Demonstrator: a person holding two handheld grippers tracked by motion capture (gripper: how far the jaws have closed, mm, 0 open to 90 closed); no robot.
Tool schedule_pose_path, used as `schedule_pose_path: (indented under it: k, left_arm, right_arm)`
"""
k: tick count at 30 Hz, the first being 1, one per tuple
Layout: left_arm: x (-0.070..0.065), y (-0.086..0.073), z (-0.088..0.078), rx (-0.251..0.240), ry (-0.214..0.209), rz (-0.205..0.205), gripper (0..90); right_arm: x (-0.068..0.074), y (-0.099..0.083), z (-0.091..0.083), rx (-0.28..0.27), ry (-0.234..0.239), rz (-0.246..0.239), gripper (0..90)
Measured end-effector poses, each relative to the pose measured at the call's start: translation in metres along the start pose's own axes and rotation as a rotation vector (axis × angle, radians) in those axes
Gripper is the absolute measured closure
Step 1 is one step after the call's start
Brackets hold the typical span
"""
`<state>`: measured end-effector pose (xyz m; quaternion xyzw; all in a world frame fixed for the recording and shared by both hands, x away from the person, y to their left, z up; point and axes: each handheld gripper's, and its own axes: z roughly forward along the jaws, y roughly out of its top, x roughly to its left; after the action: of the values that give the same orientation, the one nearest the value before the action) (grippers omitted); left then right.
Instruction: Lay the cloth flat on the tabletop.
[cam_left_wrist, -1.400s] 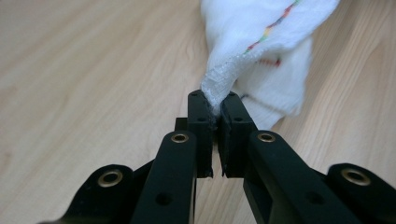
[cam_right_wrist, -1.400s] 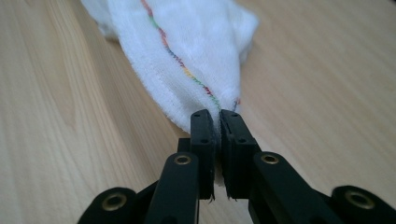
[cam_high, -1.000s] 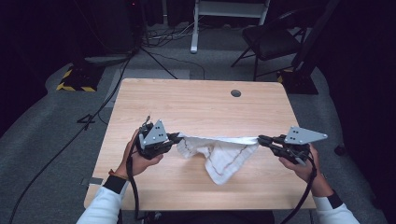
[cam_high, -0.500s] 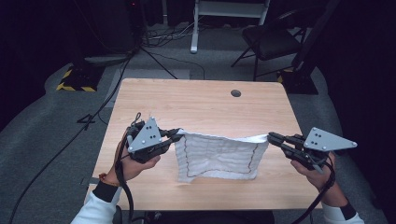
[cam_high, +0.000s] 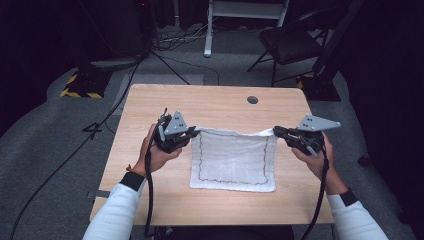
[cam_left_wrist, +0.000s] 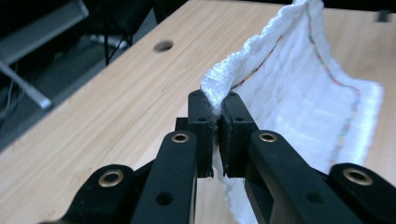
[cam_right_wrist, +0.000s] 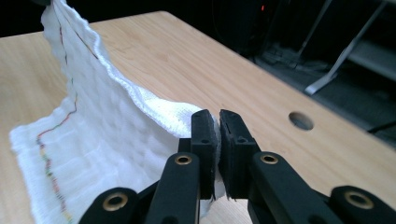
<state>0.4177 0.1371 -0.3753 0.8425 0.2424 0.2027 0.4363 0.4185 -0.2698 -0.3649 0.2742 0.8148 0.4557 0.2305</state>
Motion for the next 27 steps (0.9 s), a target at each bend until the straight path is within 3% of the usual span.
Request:
schedule_pose_path:
  k: [3, 4, 5, 9, 12, 13, 14, 15, 17, 18, 19, 23, 27]
  left_arm:
    - [0.016, -0.006, 0.025, 0.028, 0.017, -0.019, 84.7]
    - [0.020, -0.008, 0.032, 0.044, 0.034, -0.016, 84.7]
    - [0.024, -0.010, 0.041, 0.054, 0.035, -0.026, 84.7]
    - [0.037, -0.015, 0.070, 0.116, 0.066, -0.043, 84.7]
    - [0.043, -0.018, 0.088, 0.150, 0.102, -0.058, 84.0]
    - [0.046, -0.019, 0.093, 0.162, 0.118, -0.074, 77.9]
    - [0.048, -0.021, 0.098, 0.169, 0.133, -0.089, 77.9]
    - [0.050, -0.022, 0.102, 0.170, 0.148, -0.112, 64.7]
    - [0.053, -0.025, 0.106, 0.167, 0.164, -0.151, 61.8]
    - [0.053, -0.027, 0.106, 0.168, 0.164, -0.157, 52.0]
    - [0.051, -0.028, 0.106, 0.167, 0.164, -0.164, 52.0]
    - [0.043, -0.036, 0.101, 0.170, 0.122, -0.152, 39.8]
    - [0.027, -0.047, 0.092, 0.194, 0.063, -0.117, 32.4]
  right_arm:
    - [-0.017, -0.005, 0.030, 0.059, -0.011, 0.029, 85.2]
    - [-0.026, -0.009, 0.047, 0.092, -0.022, 0.050, 85.2]
    - [-0.026, -0.009, 0.047, 0.092, -0.022, 0.050, 85.2]
    - [-0.040, -0.013, 0.075, 0.138, -0.057, 0.080, 85.2]
    - [-0.045, -0.014, 0.094, 0.172, -0.095, 0.074, 84.8]
    - [-0.046, -0.014, 0.100, 0.185, -0.111, 0.069, 83.2]
    - [-0.047, -0.014, 0.106, 0.196, -0.134, 0.066, 79.7]
    - [-0.050, -0.014, 0.114, 0.210, -0.153, 0.081, 74.9]
    - [-0.051, -0.014, 0.116, 0.208, -0.170, 0.074, 71.4]
    - [-0.051, -0.015, 0.117, 0.221, -0.188, 0.068, 63.2]
    - [-0.051, -0.015, 0.117, 0.221, -0.188, 0.068, 63.2]
    - [-0.050, -0.023, 0.111, 0.232, -0.131, 0.121, 52.7]
    - [-0.034, -0.035, 0.101, 0.237, -0.075, 0.064, 46.1]
